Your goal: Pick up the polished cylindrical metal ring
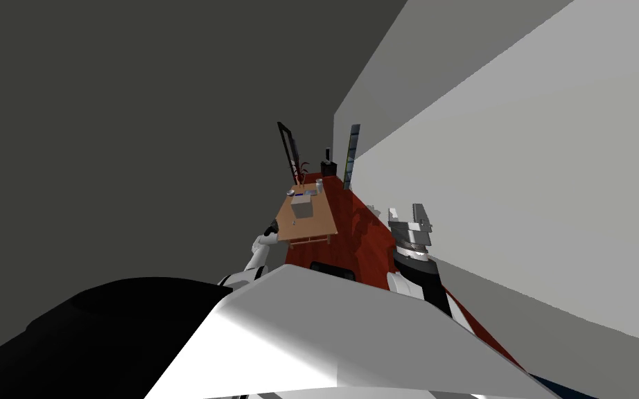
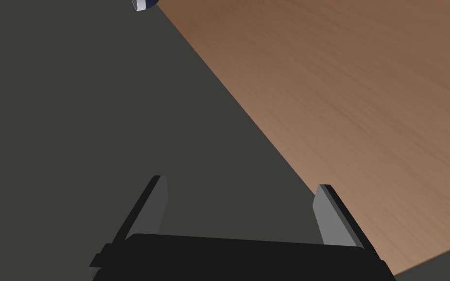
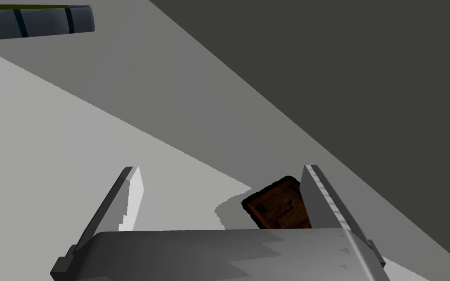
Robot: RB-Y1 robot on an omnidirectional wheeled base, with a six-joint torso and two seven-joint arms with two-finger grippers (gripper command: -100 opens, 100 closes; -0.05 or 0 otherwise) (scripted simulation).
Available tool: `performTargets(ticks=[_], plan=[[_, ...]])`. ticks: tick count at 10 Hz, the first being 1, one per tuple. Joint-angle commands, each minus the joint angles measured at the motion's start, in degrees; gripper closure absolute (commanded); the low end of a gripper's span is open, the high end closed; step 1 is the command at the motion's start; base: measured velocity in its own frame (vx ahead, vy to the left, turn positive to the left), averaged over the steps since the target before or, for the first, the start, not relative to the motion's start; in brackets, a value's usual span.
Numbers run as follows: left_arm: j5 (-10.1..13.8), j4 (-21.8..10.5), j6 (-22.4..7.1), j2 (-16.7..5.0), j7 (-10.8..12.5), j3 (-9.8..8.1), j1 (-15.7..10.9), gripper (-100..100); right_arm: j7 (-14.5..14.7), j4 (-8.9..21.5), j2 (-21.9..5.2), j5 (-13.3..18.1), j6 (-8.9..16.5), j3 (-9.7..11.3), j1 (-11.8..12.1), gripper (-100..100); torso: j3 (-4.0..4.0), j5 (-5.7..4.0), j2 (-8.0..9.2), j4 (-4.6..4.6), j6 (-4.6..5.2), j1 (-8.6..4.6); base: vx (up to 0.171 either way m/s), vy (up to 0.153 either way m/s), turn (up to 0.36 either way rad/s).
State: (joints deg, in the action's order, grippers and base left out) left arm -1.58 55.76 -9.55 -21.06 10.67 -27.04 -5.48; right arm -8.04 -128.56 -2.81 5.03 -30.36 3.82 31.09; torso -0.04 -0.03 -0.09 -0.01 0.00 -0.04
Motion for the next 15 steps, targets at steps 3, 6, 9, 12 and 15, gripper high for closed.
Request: performTargets(ticks=[3, 6, 9, 12, 15], plan=[[-0.69, -6.74, -4.47, -1.27, -1.20, -1.34, -3.90, -100, 0.00, 0.00, 0.00, 0.00, 0.00, 0.00, 0.00, 0, -0.01, 0.01, -0.01, 0.00, 0.00, 0.02, 0.032, -0.010, -0.138], [-0.92, -10.17, -6.49, -1.73, -1.71, -1.71, -5.16, -100, 0.00, 0.00, 0.00, 0.00, 0.00, 0.00, 0.00, 0, -0.02, 0.01, -0.03, -0.01, -0.02, 0.02, 0.035, -0.004, -0.086], [-1.54, -16.38, -10.99, -2.87, -3.24, -2.45, -8.38, -100, 0.00, 0.00, 0.00, 0.00, 0.00, 0.00, 0.01, 0, -0.03, 0.01, -0.04, -0.01, -0.03, 0.06, 0.044, 0.004, -0.166], [-1.73, -18.08, -12.26, -3.14, -3.72, -2.59, -9.25, -100, 0.00, 0.00, 0.00, 0.00, 0.00, -0.01, 0.01, 0, -0.02, 0.01, -0.03, -0.01, -0.04, 0.07, 0.035, 0.008, -0.073], [-2.05, -20.91, -14.35, -3.49, -4.60, -2.76, -10.66, -100, 0.00, 0.00, 0.00, 0.00, 0.00, -0.01, 0.01, 0, -0.03, 0.02, -0.04, -0.01, -0.03, 0.07, 0.036, 0.010, -0.096]])
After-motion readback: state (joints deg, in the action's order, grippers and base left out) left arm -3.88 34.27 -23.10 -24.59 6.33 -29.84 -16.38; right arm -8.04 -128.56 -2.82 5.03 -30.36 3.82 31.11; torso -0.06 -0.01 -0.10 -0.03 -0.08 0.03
